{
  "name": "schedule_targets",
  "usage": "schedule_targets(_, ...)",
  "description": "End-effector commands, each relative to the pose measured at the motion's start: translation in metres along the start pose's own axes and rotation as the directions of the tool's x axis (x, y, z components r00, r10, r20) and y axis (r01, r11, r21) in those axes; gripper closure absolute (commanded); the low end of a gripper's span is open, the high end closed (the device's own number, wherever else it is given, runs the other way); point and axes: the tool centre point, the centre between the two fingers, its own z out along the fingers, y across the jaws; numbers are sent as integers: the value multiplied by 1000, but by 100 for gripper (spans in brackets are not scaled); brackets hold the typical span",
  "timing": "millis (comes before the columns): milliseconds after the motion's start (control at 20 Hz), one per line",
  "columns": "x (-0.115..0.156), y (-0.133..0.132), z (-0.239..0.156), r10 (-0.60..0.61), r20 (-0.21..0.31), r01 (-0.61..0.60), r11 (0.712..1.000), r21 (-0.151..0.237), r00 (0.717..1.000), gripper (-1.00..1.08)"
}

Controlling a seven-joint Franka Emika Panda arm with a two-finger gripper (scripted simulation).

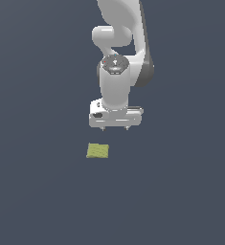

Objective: Pick up the object and move it to a goal position.

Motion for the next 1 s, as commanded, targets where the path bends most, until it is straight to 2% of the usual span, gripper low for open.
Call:
schedule_targets(0,0,0,0,0,0,0,1000,0,1000,-92)
schedule_targets(450,-3,0,-9,-44,7,44,999,-25,999,-92)
schedule_targets(950,-2,2,-7,-72,8,72,997,-26,997,-92)
